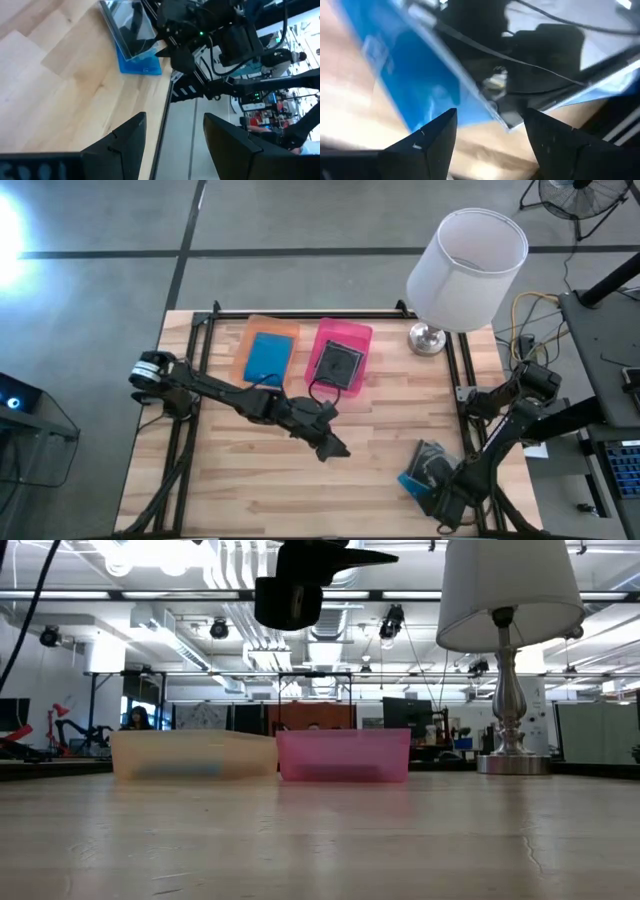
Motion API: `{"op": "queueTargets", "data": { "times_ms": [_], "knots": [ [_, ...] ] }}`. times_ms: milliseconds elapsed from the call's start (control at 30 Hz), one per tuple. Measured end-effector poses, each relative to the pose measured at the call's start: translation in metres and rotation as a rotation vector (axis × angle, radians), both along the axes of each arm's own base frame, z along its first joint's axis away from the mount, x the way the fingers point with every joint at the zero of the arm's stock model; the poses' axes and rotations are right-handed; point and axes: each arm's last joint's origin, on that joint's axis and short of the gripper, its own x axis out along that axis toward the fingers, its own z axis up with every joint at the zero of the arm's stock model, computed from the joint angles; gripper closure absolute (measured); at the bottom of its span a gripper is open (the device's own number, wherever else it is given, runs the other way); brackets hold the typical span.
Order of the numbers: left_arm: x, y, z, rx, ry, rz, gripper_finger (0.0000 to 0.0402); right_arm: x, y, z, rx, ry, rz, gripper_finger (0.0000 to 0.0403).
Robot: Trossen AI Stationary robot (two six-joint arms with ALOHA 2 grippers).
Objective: Pick & place jewel cases by type
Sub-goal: Put the right black CD case into the pink bin
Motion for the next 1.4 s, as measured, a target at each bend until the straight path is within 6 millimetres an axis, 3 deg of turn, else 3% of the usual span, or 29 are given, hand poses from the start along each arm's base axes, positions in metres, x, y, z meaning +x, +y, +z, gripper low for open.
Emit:
{"op": "queueTargets", "data": {
  "times_ms": [200, 367, 433, 533, 633, 767, 967, 1133, 1233, 1400],
  "knots": [
    [0.001, 0.001, 0.004, 0.013, -0.017, -0.006, 0.0221, -0.006, 0.009, 0.006, 0.072, 0.017, 0.239, 0.0177],
    [0.0, 0.003, 0.004, 0.024, -0.015, -0.006, 0.0221, -0.016, 0.003, 0.007, 0.096, 0.153, 0.379, 0.0177],
    [0.0, 0.003, 0.003, 0.028, -0.011, -0.005, 0.0221, -0.016, 0.003, 0.011, 0.121, 0.206, 0.364, 0.0177],
    [0.001, 0.004, 0.003, 0.031, -0.009, -0.002, 0.0221, -0.019, 0.008, 0.019, 0.137, 0.153, 0.424, 0.0177],
    [0.001, 0.007, 0.003, 0.036, -0.011, 0.006, 0.0221, -0.026, 0.008, 0.006, 0.142, 0.175, 0.507, 0.0181],
    [0.002, 0.011, 0.003, 0.051, -0.017, 0.012, 0.0221, -0.023, 0.005, -0.006, 0.187, 0.168, 0.485, 0.0188],
    [0.003, 0.015, 0.003, 0.058, -0.015, 0.023, 0.0221, -0.011, -0.002, -0.032, 0.271, 0.205, 0.536, 0.0193],
    [0.003, 0.018, 0.002, 0.06, -0.003, 0.028, 0.0221, 0.007, -0.008, -0.039, 0.301, 0.181, 0.576, 0.0193],
    [0.003, 0.018, 0.001, 0.059, 0.002, 0.022, 0.0221, 0.028, -0.013, -0.031, 0.208, 0.086, 0.603, 0.0193],
    [0.003, 0.023, 0.001, 0.055, 0.003, 0.024, 0.0221, 0.068, -0.017, 0.004, -0.143, -0.201, 0.729, 0.0193]
  ]
}}
